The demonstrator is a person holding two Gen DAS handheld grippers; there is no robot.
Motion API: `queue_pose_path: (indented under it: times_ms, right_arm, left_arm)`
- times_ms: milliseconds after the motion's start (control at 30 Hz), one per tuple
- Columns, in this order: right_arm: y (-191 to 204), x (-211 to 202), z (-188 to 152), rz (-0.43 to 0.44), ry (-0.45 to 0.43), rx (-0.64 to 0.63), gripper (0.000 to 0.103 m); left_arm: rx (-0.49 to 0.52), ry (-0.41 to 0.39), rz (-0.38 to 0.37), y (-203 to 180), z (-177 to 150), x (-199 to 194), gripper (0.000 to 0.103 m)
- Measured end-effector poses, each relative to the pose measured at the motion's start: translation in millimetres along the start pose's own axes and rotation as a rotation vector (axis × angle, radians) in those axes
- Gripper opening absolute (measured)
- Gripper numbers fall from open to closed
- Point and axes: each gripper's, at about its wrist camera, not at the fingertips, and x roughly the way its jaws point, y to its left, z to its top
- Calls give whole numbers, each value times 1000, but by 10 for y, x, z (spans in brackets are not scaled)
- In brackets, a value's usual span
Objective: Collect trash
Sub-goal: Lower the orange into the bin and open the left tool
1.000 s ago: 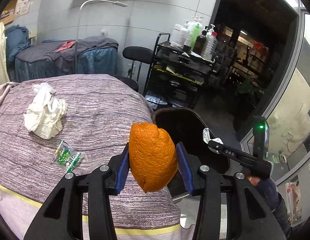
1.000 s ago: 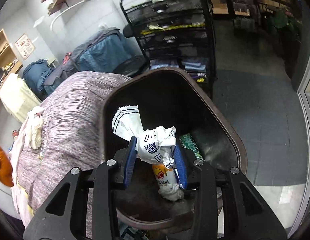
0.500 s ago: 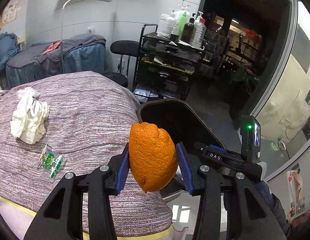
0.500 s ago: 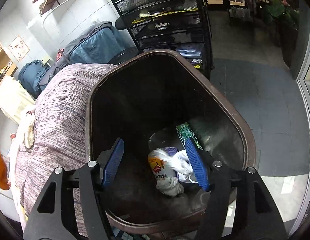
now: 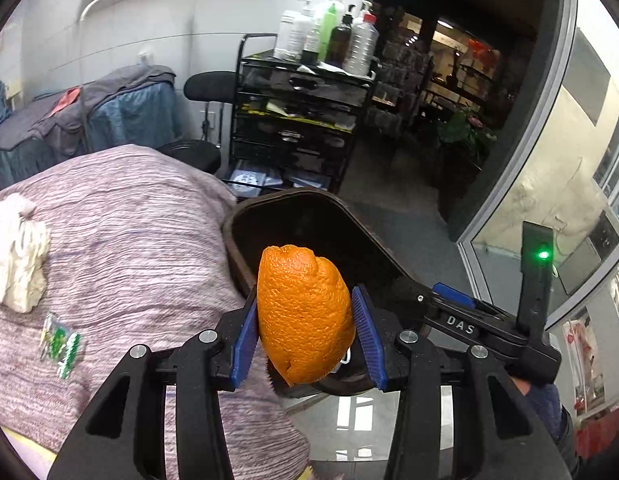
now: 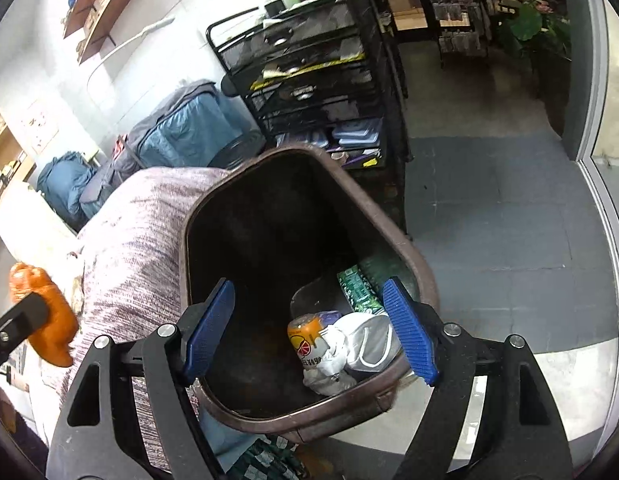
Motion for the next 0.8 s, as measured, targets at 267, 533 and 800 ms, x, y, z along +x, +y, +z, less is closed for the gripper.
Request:
queue_pose_path:
  times_ms: [267, 533, 800]
  right_arm:
    - [-177, -119, 8, -25, -26, 42, 77]
    - [-344, -180, 9, -56, -41, 77, 77]
    - [-496, -196, 10, -87, -46, 111, 77]
  left_arm:
    - [27, 35, -17, -141, 68, 213, 44]
    - [63, 75, -13, -288, 123, 459, 44]
    - [86, 109, -2, -370, 154, 695, 44]
